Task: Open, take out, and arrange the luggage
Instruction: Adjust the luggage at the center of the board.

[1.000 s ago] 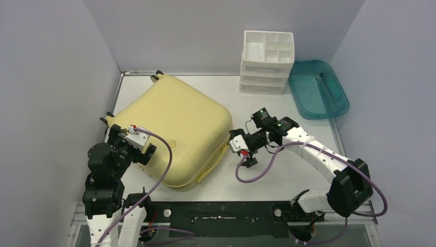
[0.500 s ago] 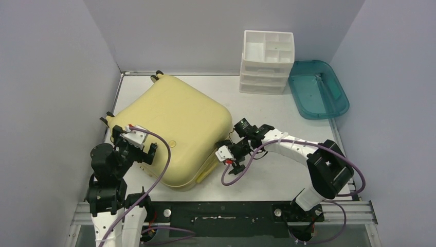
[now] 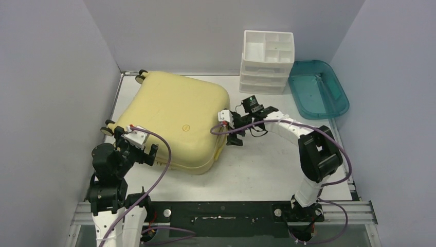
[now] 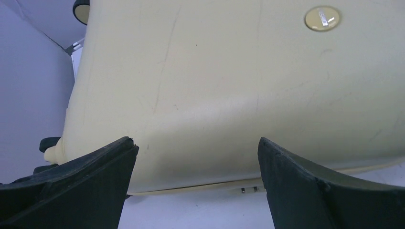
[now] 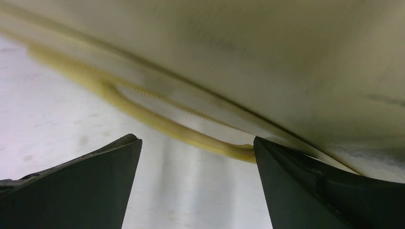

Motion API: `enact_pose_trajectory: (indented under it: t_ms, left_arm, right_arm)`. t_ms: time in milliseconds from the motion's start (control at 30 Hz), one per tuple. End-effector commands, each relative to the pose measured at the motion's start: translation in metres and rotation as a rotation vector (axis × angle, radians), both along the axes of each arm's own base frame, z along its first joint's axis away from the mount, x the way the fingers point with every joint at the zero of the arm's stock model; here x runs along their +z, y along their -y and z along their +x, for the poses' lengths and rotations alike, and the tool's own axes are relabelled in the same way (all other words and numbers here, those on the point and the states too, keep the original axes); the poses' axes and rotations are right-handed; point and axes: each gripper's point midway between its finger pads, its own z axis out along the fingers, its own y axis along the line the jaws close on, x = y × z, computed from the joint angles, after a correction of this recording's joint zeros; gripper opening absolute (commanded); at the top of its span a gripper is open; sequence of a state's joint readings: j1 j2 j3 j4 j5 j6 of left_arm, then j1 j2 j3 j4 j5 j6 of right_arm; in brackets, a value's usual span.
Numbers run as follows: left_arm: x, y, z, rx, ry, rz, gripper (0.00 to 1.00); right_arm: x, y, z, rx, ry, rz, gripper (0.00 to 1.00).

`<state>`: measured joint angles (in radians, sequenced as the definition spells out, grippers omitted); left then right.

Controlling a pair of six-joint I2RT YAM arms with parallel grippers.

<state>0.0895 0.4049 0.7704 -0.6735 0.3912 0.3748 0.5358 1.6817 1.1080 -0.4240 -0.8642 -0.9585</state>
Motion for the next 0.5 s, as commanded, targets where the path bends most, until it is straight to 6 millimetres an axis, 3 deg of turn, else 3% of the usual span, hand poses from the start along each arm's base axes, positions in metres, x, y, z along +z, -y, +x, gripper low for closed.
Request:
enact_pose_trajectory:
  t_ms: [0, 233, 367, 467]
  left_arm:
    - [0.0, 0.002, -0.001, -0.014, 0.003, -0.007, 0.97]
    - [-0.003, 0.0, 0.001, -0.007, 0.001, -0.006, 0.97]
    - [-0.002, -0.003, 0.002, 0.014, 0.008, -0.002, 0.97]
    - [-0.002, -0.006, 0.004, 0.032, 0.008, -0.003, 0.97]
  right_arm:
    - [0.031, -0.022, 0.078, -0.124, 0.121, 0.033, 0.92]
    - [0.033, -0.027, 0.141, -0.275, 0.145, 0.014, 0.93]
    - [0.037, -0.034, 0.159, -0.32, 0.146, 0.058, 0.93]
    - [0.045, -0.053, 0.166, -0.372, 0.122, 0.136, 0.93]
